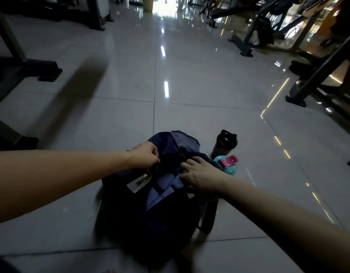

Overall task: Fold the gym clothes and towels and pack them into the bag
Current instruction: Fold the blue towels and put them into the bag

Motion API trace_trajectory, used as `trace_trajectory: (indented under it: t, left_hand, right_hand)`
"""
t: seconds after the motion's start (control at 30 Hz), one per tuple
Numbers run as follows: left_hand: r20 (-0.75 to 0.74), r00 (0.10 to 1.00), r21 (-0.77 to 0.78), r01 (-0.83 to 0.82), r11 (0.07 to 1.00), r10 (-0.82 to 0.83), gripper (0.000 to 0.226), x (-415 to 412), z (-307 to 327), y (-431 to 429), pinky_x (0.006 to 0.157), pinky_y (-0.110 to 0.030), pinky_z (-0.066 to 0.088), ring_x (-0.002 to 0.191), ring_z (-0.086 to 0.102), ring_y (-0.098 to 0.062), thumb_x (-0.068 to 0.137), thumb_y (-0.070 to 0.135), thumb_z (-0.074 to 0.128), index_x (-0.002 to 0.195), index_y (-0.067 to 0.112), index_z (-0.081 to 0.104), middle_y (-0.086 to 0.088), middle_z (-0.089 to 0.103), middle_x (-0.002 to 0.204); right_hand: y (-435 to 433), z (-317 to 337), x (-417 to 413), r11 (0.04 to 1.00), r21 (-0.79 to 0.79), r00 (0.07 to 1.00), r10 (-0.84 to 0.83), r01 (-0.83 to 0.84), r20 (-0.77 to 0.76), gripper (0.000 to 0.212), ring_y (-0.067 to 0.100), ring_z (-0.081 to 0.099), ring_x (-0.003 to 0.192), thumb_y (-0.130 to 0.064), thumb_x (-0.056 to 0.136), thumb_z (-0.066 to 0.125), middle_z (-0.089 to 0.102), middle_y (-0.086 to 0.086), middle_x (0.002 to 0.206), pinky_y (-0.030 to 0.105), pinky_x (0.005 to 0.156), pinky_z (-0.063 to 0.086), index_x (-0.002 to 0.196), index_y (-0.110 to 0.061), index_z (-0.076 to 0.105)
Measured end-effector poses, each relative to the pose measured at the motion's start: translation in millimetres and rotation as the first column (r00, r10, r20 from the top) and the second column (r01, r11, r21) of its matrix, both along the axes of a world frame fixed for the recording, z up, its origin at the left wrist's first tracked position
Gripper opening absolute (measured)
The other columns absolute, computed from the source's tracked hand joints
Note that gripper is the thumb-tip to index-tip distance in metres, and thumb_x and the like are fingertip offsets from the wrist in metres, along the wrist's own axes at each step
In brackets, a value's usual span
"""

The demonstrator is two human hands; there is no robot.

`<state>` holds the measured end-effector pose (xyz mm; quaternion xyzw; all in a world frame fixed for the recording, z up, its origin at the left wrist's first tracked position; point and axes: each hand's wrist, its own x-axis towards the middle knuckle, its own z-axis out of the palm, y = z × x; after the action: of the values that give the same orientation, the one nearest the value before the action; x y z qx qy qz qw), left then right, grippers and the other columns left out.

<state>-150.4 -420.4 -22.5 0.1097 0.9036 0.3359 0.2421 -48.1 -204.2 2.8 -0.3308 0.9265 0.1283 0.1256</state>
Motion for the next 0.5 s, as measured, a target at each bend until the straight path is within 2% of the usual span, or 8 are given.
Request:
trace_trajectory:
  t: [0.1, 0.2, 0.27, 0.33, 0.4, 0.43, 0.5]
  left_hand:
    - [0.018, 0.998, 0.021, -0.054, 0.998, 0.054, 0.012, 17, 24, 13, 0.059, -0.035, 0.059, 0.055, 0.063, -0.023, 0.088, 0.005, 0.064, 0.084, -0.004, 0.070, -0.015, 0.068, 0.063]
    - [0.084, 0.996, -0.009, -0.040, 0.999, 0.041, 0.018, 44, 48, 26, 0.046, -0.027, 0.052, 0.045, 0.059, -0.022, 0.089, -0.001, 0.058, 0.078, -0.010, 0.068, -0.019, 0.065, 0.060]
    - [0.131, 0.991, -0.023, -0.023, 0.999, 0.026, 0.025, 66, 58, 34, 0.046, -0.028, 0.050, 0.041, 0.055, -0.023, 0.090, -0.002, 0.054, 0.067, -0.002, 0.062, -0.015, 0.059, 0.055]
    - [0.150, 0.989, 0.005, -0.020, 1.000, 0.019, 0.026, 89, 62, 44, 0.051, -0.032, 0.050, 0.045, 0.054, -0.025, 0.090, -0.002, 0.052, 0.065, 0.002, 0.057, -0.015, 0.058, 0.058]
    - [0.137, 0.990, 0.005, -0.027, 1.000, 0.026, 0.020, 108, 62, 58, 0.047, -0.030, 0.047, 0.043, 0.054, -0.026, 0.090, 0.001, 0.051, 0.071, 0.002, 0.057, -0.017, 0.058, 0.061]
    - [0.133, 0.991, 0.005, -0.025, 1.000, 0.024, 0.016, 118, 61, 68, 0.044, -0.028, 0.046, 0.041, 0.054, -0.025, 0.090, 0.002, 0.051, 0.075, 0.001, 0.057, -0.017, 0.059, 0.061]
    - [0.143, 0.990, 0.036, -0.006, 0.999, 0.001, 0.011, 139, 59, 92, 0.043, -0.027, 0.046, 0.043, 0.056, -0.024, 0.089, 0.005, 0.049, 0.084, 0.000, 0.058, -0.016, 0.062, 0.064]
  right_hand:
    - [12, 25, 18, 0.998, -0.056, 0.997, 0.015, -0.019, -0.080, 0.019, 0.029, 0.052, 0.103, -0.036, 0.075, 0.075, 0.055, 0.006, 0.111, 0.042, 0.086, 0.045, 0.091, -0.026, 0.069]
    - [23, 41, 38, 0.999, -0.017, 0.988, -0.052, 0.050, -0.147, 0.024, 0.028, 0.058, 0.088, -0.033, 0.060, 0.085, 0.057, 0.004, 0.099, 0.032, 0.066, 0.035, 0.077, -0.029, 0.069]
    - [30, 47, 53, 0.993, 0.008, 0.973, -0.118, 0.122, -0.199, 0.020, 0.027, 0.061, 0.086, -0.032, 0.069, 0.081, 0.059, 0.004, 0.097, 0.030, 0.061, 0.029, 0.085, -0.028, 0.070]
    - [39, 55, 73, 0.977, 0.031, 0.953, -0.197, 0.210, -0.230, 0.015, 0.026, 0.064, 0.083, -0.025, 0.083, 0.072, 0.063, 0.001, 0.093, 0.031, 0.056, 0.027, 0.097, -0.026, 0.067]
    - [51, 67, 94, 0.952, 0.048, 0.929, -0.282, 0.301, -0.241, 0.019, 0.028, 0.065, 0.086, -0.021, 0.089, 0.065, 0.064, 0.001, 0.093, 0.031, 0.060, 0.028, 0.107, -0.024, 0.061]
    - [58, 73, 105, 0.927, 0.082, 0.919, -0.345, 0.365, -0.192, 0.020, 0.030, 0.065, 0.090, -0.019, 0.092, 0.061, 0.062, 0.002, 0.092, 0.031, 0.063, 0.028, 0.111, -0.023, 0.058]
    - [78, 80, 120, 0.876, 0.134, 0.885, -0.450, 0.464, -0.122, 0.016, 0.031, 0.063, 0.090, -0.017, 0.093, 0.059, 0.048, -0.002, 0.076, 0.030, 0.059, 0.029, 0.107, -0.024, 0.055]
